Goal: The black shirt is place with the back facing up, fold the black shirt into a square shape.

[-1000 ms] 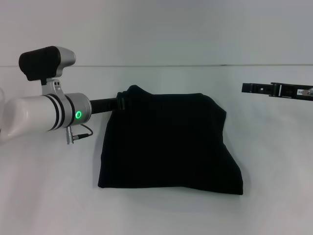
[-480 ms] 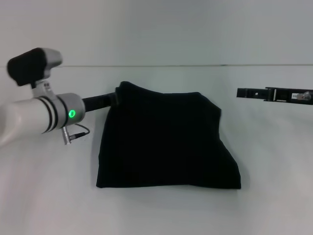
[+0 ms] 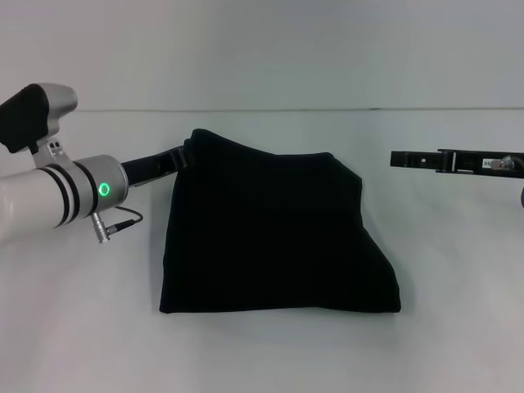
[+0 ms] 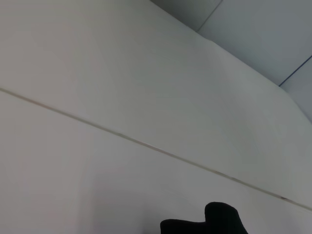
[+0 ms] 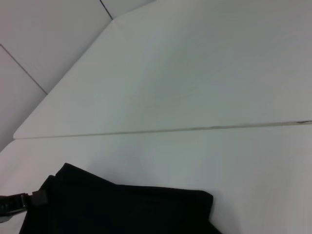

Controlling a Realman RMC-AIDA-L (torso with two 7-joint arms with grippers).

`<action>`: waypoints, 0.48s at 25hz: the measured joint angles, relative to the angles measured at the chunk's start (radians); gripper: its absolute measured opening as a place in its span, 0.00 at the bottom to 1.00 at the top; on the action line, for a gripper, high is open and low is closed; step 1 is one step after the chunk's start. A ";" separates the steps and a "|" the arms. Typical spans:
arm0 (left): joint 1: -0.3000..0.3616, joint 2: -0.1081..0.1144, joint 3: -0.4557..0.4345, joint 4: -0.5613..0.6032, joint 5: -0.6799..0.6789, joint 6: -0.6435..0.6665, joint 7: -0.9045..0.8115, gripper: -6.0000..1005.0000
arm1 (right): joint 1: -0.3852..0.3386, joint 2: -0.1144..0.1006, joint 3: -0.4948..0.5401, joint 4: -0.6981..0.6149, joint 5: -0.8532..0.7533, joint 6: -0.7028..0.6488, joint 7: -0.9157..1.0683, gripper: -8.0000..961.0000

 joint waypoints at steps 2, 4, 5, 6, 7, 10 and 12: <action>0.003 0.000 0.000 0.001 0.000 -0.004 0.000 0.01 | 0.002 0.000 0.000 0.000 0.000 0.000 0.000 0.97; 0.006 -0.001 0.000 0.005 -0.001 -0.005 0.000 0.01 | 0.002 0.000 0.000 0.000 0.000 0.000 0.000 0.97; 0.006 -0.001 0.000 0.005 -0.001 -0.010 0.000 0.02 | 0.002 0.000 0.000 -0.001 0.000 0.000 0.000 0.97; 0.006 -0.001 0.000 0.005 -0.001 -0.014 0.000 0.02 | 0.002 -0.001 0.000 -0.001 0.000 0.001 0.000 0.97; 0.006 0.000 0.000 0.005 0.000 -0.021 0.000 0.02 | 0.002 -0.001 0.000 -0.001 0.000 0.002 0.000 0.97; 0.007 0.000 0.000 0.003 0.003 -0.040 0.000 0.02 | 0.004 -0.001 0.000 -0.001 0.000 0.006 -0.001 0.97; 0.005 0.001 0.001 0.001 0.003 -0.051 0.000 0.02 | 0.004 -0.001 0.000 -0.001 0.001 0.007 -0.001 0.97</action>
